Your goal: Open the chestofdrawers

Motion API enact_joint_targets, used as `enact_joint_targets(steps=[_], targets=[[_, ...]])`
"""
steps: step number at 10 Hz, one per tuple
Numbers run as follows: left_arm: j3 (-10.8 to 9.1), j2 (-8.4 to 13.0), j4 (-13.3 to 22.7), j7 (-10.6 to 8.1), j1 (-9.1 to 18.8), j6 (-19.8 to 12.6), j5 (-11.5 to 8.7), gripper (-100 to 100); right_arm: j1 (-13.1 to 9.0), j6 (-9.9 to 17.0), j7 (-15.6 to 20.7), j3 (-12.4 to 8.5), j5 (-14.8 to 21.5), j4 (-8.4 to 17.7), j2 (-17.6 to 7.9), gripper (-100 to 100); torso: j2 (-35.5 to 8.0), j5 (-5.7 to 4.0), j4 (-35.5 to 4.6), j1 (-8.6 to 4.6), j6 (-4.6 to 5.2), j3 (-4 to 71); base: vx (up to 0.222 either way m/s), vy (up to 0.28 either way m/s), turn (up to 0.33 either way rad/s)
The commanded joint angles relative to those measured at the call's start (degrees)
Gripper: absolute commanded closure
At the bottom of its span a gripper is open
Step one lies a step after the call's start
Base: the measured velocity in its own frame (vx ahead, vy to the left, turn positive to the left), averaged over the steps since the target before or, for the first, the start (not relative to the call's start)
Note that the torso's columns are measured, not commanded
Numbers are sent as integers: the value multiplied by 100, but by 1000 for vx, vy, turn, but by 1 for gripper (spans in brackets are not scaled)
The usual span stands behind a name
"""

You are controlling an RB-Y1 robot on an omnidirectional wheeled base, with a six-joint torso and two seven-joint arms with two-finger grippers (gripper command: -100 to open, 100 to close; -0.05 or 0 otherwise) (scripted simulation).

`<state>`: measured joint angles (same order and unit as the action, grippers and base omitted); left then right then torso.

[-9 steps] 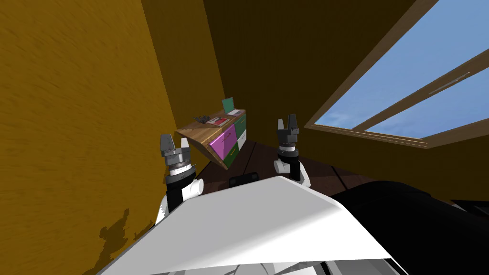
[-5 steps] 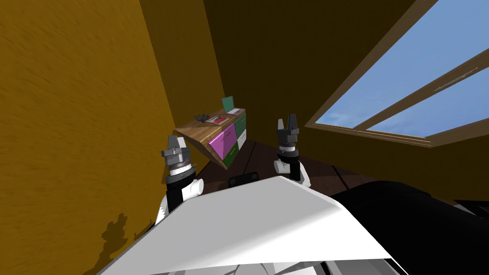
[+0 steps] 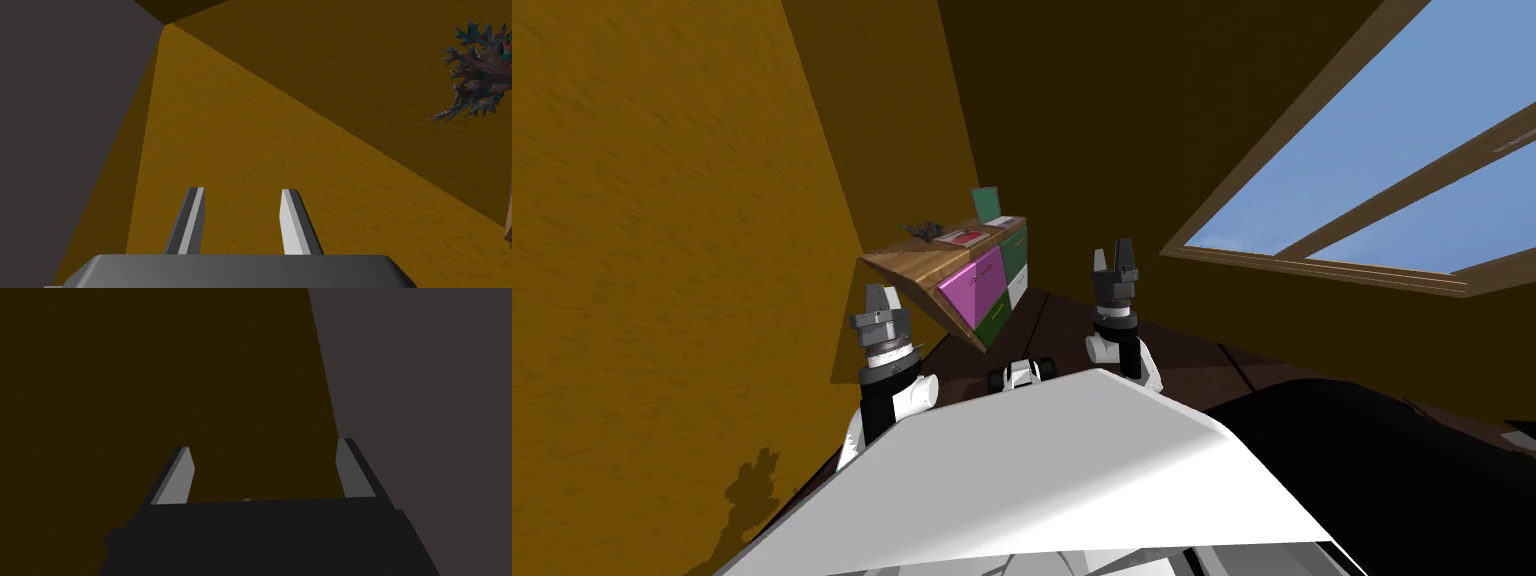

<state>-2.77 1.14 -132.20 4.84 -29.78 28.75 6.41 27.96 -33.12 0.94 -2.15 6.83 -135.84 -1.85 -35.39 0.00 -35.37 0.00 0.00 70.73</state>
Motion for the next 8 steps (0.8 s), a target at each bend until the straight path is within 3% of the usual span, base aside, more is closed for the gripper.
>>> enact_joint_targets(steps=[1,2,5,8], targets=[[-22,179,34,-12,7,-11,-28,-100,0,0,0,0,0,0,0,0,-423,0,-423,0,0,846,23,-18,30],[-44,294,68,-24,14,-21,-56,-100,1,0,0,0,0,2,0,0,-611,-1,-611,-4,0,1244,45,-39,39],[-196,612,294,-104,58,-93,-245,-100,2,0,0,1,0,2,1,0,-676,-3,-685,-10,0,1391,100,-77,83],[-355,707,536,-188,106,-170,-444,-100,3,0,0,1,0,2,1,0,-684,0,-689,-3,1,1388,157,-120,96]])
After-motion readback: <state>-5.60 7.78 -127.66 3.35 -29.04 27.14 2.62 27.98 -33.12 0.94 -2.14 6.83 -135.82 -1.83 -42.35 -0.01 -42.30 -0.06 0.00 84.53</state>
